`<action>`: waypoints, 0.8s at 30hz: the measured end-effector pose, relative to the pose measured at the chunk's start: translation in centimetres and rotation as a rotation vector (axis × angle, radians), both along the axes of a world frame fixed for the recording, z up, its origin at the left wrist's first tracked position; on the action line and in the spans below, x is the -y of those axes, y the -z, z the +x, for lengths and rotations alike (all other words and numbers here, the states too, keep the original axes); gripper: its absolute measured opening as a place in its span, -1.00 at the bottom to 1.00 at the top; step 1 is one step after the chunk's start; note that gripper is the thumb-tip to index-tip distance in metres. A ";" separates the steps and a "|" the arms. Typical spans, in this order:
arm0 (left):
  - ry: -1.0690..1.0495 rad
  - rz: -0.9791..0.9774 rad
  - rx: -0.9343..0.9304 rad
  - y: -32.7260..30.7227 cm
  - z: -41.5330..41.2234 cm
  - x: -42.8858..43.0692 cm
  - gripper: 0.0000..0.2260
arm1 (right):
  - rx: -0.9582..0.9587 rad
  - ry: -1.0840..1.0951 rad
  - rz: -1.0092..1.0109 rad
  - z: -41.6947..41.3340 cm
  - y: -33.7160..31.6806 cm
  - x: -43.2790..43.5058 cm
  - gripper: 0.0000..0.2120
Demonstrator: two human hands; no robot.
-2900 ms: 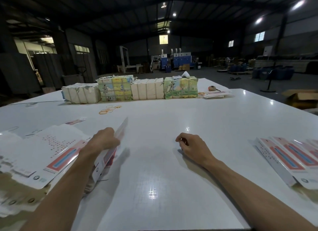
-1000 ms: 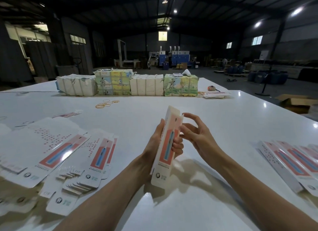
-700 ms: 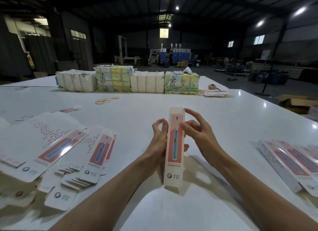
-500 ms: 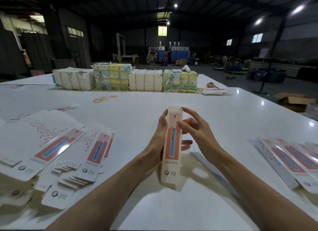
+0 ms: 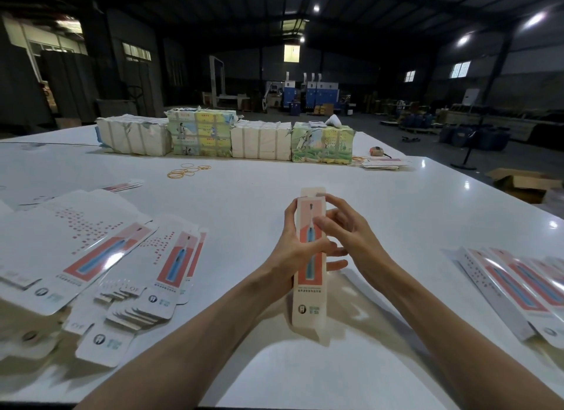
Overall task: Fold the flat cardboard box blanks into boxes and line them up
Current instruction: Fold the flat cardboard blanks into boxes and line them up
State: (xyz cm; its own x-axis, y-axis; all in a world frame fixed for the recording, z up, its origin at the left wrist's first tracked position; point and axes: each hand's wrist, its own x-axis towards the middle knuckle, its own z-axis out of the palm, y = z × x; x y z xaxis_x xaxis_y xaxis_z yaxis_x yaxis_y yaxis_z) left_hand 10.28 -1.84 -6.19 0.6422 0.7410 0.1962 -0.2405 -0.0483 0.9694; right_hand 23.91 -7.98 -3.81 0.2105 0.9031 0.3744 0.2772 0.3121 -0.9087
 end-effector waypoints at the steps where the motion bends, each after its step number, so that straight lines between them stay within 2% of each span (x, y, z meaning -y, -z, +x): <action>1: -0.005 0.018 -0.018 0.1 0.0 0.0 -0.10 | 0.011 0.002 0.001 0.1 0.0 0.0 -0.57; 7: 0.004 0.131 -0.090 0.4 -0.3 0.1 -0.17 | 0.055 0.031 -0.001 0.8 0.4 0.0 -0.81; 11: 0.002 0.102 -0.160 0.0 -0.7 -0.1 -0.12 | 0.023 0.073 0.007 0.5 0.4 0.2 -0.73; 15: 0.066 0.140 -0.238 -0.2 -1.0 0.1 -0.10 | -0.147 0.178 0.014 0.8 0.0 0.0 -0.70; 24: 0.147 0.129 -0.287 -0.1 -1.1 0.3 -0.14 | -0.055 0.203 0.084 2.0 0.4 -0.2 -0.80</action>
